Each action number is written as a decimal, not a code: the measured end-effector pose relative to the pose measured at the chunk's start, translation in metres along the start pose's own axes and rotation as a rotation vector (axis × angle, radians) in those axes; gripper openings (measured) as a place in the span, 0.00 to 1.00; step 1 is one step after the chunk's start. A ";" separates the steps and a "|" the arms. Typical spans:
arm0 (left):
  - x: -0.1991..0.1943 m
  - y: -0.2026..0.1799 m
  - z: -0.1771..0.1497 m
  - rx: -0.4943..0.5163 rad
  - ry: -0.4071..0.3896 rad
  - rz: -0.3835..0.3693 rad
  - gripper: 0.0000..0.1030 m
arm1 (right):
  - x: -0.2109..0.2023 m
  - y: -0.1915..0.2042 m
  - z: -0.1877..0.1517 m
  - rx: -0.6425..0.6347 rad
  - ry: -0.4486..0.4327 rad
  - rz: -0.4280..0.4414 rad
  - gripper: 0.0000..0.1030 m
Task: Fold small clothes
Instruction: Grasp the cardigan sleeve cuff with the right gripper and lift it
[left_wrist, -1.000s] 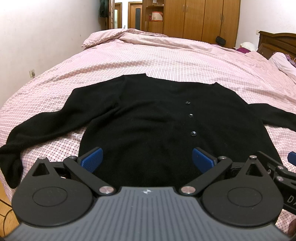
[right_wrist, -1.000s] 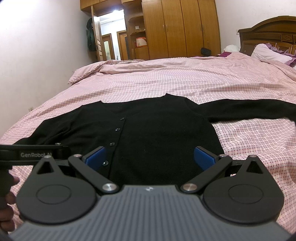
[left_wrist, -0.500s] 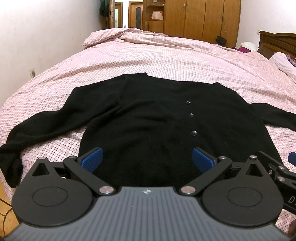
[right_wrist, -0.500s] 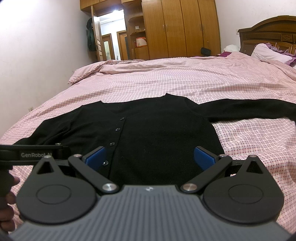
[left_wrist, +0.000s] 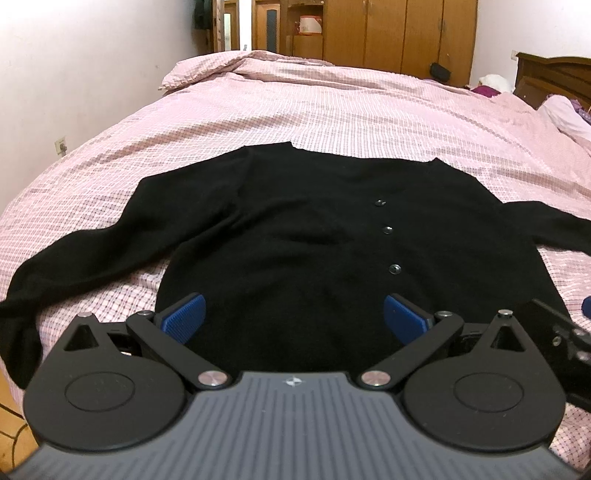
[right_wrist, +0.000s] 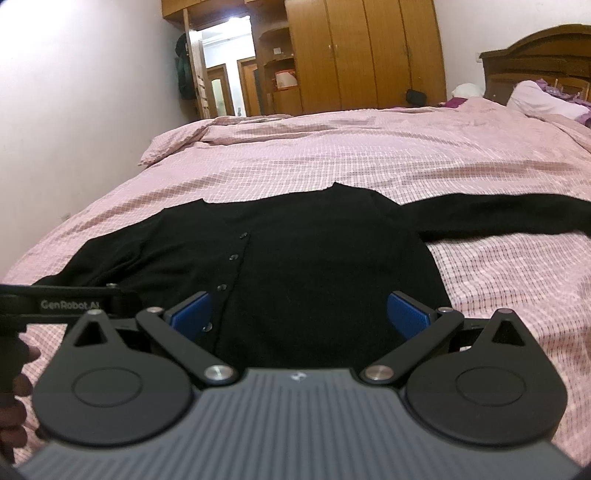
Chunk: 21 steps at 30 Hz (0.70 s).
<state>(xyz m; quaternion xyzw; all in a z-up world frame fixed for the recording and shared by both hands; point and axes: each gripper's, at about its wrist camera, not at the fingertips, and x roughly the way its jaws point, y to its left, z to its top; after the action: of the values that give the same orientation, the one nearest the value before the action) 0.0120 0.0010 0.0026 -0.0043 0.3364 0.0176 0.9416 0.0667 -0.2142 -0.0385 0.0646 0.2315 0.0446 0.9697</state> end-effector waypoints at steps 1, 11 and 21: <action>0.003 0.000 0.003 0.004 0.005 -0.002 1.00 | 0.001 -0.001 0.002 -0.005 -0.001 0.003 1.00; 0.036 -0.004 0.042 0.009 0.040 -0.010 1.00 | 0.013 -0.059 0.038 0.112 0.008 0.021 1.00; 0.082 -0.038 0.074 0.051 0.073 -0.030 1.00 | 0.015 -0.179 0.064 0.207 -0.037 -0.234 1.00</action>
<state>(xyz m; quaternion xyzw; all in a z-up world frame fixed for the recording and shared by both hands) 0.1235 -0.0327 0.0079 0.0139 0.3705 -0.0051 0.9287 0.1195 -0.3958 -0.0150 0.1375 0.2229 -0.0939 0.9605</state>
